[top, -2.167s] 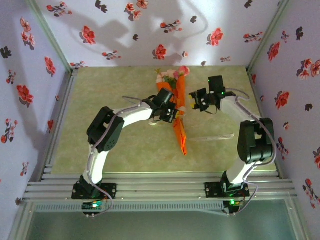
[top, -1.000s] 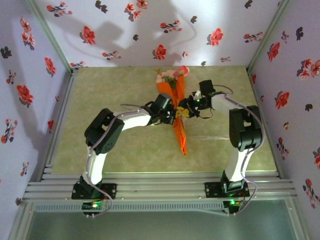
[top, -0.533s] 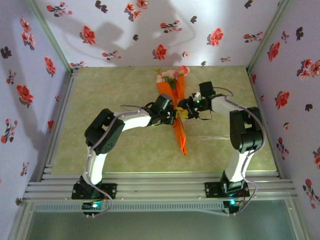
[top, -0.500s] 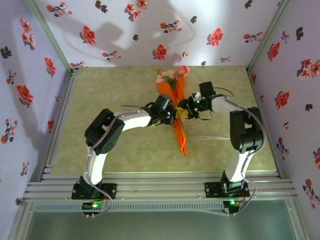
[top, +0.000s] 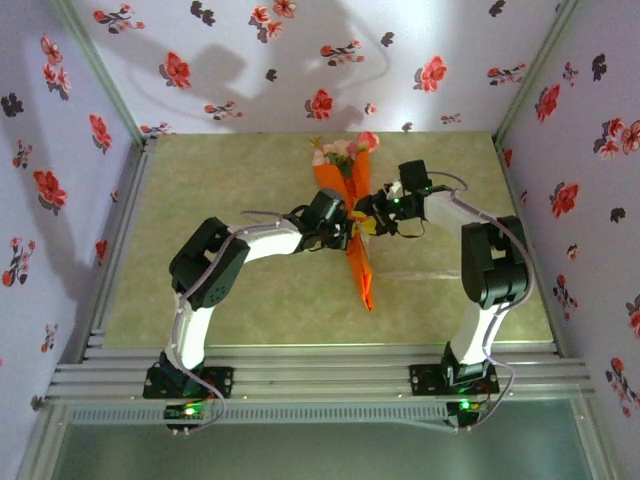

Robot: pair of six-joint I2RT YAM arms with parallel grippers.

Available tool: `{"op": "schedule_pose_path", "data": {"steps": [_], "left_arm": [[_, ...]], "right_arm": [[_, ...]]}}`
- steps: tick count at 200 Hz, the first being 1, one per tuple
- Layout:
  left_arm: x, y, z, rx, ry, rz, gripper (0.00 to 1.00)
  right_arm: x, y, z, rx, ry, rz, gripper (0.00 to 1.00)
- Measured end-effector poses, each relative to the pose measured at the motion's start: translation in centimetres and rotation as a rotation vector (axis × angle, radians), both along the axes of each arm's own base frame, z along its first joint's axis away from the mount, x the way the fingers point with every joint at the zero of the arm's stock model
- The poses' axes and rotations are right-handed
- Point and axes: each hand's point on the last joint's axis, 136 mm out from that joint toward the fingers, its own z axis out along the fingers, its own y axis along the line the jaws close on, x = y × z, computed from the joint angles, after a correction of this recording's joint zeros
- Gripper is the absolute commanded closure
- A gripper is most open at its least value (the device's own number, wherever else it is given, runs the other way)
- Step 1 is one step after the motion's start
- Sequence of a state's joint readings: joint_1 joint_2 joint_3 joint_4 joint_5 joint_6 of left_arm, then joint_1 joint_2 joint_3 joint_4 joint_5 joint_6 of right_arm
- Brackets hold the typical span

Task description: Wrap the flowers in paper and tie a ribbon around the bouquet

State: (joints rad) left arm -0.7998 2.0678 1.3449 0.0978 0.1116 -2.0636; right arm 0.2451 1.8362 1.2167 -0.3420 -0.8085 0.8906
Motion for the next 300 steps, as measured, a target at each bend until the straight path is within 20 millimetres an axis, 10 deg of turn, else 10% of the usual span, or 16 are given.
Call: {"op": "schedule_pose_path", "data": {"steps": [158, 300], "left_arm": [[0.1, -0.2, 0.3, -0.011, -0.009, -0.001, 1.0], [-1.6, 0.5, 0.7, -0.05, -0.02, 0.002, 0.77]], "right_arm": [[-0.8, 0.1, 0.0, -0.003, 0.025, 0.007, 0.51], [-1.0, 0.3, -1.0, 0.006, 0.051, -0.019, 0.48]]}}
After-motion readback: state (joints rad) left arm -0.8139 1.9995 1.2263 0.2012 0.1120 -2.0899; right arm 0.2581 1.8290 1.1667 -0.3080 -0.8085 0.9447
